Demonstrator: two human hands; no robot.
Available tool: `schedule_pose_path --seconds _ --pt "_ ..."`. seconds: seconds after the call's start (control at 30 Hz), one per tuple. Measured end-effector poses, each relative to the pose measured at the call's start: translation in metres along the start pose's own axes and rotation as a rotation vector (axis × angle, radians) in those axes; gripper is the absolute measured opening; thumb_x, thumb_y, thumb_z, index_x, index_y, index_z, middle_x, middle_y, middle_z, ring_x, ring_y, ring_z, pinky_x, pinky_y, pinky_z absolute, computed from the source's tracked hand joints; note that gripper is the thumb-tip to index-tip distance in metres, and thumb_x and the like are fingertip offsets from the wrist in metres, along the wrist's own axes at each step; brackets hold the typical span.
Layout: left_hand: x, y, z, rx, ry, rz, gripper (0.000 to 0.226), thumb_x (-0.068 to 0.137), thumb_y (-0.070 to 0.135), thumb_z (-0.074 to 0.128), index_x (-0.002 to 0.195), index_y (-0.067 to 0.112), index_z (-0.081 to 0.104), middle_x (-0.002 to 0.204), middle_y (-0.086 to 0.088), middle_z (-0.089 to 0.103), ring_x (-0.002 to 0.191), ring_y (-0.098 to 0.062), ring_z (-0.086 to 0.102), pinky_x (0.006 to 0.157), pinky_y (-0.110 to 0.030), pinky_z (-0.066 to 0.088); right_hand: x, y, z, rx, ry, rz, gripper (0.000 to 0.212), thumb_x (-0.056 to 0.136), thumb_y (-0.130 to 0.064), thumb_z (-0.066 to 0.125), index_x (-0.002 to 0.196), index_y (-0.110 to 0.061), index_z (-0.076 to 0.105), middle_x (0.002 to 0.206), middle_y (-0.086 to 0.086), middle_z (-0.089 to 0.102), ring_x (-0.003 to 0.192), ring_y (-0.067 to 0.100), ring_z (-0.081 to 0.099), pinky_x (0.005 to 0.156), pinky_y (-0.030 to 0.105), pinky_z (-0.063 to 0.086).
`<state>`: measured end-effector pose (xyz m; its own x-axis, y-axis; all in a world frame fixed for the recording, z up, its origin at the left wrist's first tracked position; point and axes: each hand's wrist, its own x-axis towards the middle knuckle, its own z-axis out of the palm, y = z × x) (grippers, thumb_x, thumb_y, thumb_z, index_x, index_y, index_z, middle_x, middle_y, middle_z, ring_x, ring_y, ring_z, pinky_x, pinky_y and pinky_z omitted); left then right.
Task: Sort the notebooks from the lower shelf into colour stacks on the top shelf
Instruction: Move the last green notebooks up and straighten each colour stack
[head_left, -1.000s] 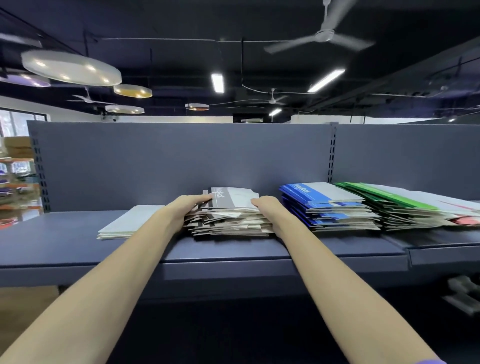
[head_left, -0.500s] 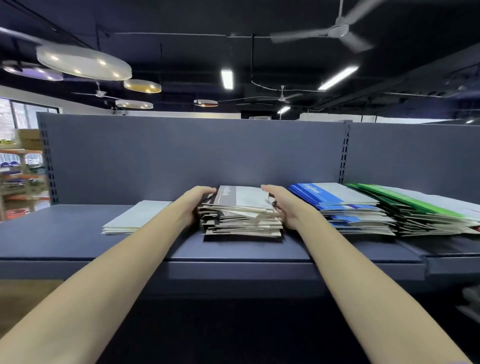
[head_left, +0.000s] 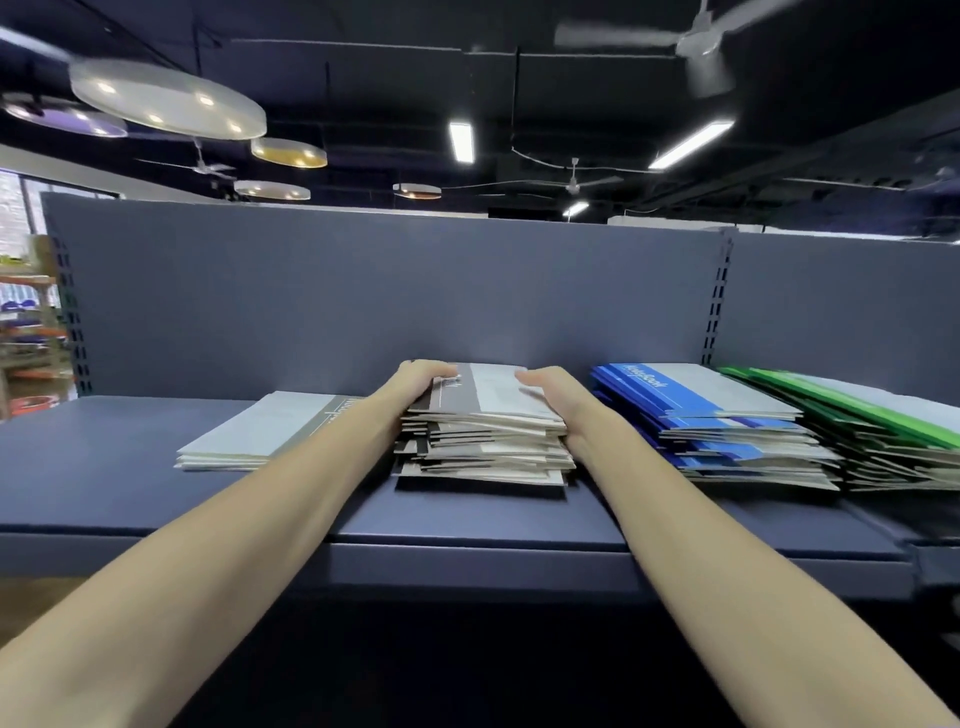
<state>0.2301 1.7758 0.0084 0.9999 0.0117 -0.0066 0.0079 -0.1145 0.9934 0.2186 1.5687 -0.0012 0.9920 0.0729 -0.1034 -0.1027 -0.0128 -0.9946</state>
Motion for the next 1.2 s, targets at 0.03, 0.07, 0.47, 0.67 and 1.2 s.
schedule_pose_path --seconds 0.03,0.07,0.47,0.67,1.2 --pt "0.015 -0.007 -0.003 0.032 0.016 -0.008 0.092 0.051 0.044 0.078 0.132 0.009 0.056 0.111 -0.007 0.070 0.074 -0.019 0.068 0.060 -0.026 0.046 0.003 0.002 0.000 0.002 -0.002 -0.004 0.038 0.093 -0.032 0.059 0.126 -0.014 0.059 0.125 0.000 0.066 0.099 0.024 0.066 0.077 0.034 0.053" --pt "0.022 -0.010 -0.005 0.051 0.027 -0.011 0.103 0.044 0.045 0.078 0.136 0.008 0.052 0.114 -0.009 0.069 0.077 -0.020 0.069 0.059 -0.026 0.046 0.004 0.003 0.000 0.000 -0.007 -0.005 0.034 0.093 -0.028 0.059 0.122 -0.011 0.061 0.120 0.002 0.067 0.093 0.025 0.066 0.075 0.033 0.053" --pt "-0.008 -0.007 0.003 -0.154 0.222 -0.020 0.013 0.082 0.016 0.064 0.092 0.009 0.060 0.074 -0.005 0.059 0.059 -0.022 0.055 0.055 -0.025 0.041 0.000 0.002 0.006 0.007 0.180 -0.107 0.057 0.098 -0.048 0.050 0.147 -0.020 0.045 0.148 -0.004 0.042 0.138 0.021 0.042 0.117 0.044 0.032" --pt "-0.009 -0.003 0.008 -0.111 -0.044 -0.059 0.015 0.090 0.028 0.057 0.081 0.016 0.060 0.064 -0.002 0.063 0.046 -0.018 0.058 0.045 -0.019 0.041 0.000 0.003 0.002 0.094 0.067 -0.040 0.049 0.093 -0.046 0.060 0.131 -0.017 0.053 0.126 0.002 0.059 0.106 0.025 0.065 0.089 0.038 0.053" --pt "-0.005 -0.007 0.005 -0.218 -0.040 -0.044 0.013 0.090 0.028 0.059 0.094 0.016 0.063 0.071 -0.004 0.066 0.050 -0.019 0.062 0.046 -0.020 0.045 -0.005 0.000 0.004 -0.015 0.015 -0.043 0.027 0.100 -0.044 0.052 0.105 -0.018 0.060 0.089 -0.008 0.064 0.070 0.006 0.066 0.066 0.026 0.051"
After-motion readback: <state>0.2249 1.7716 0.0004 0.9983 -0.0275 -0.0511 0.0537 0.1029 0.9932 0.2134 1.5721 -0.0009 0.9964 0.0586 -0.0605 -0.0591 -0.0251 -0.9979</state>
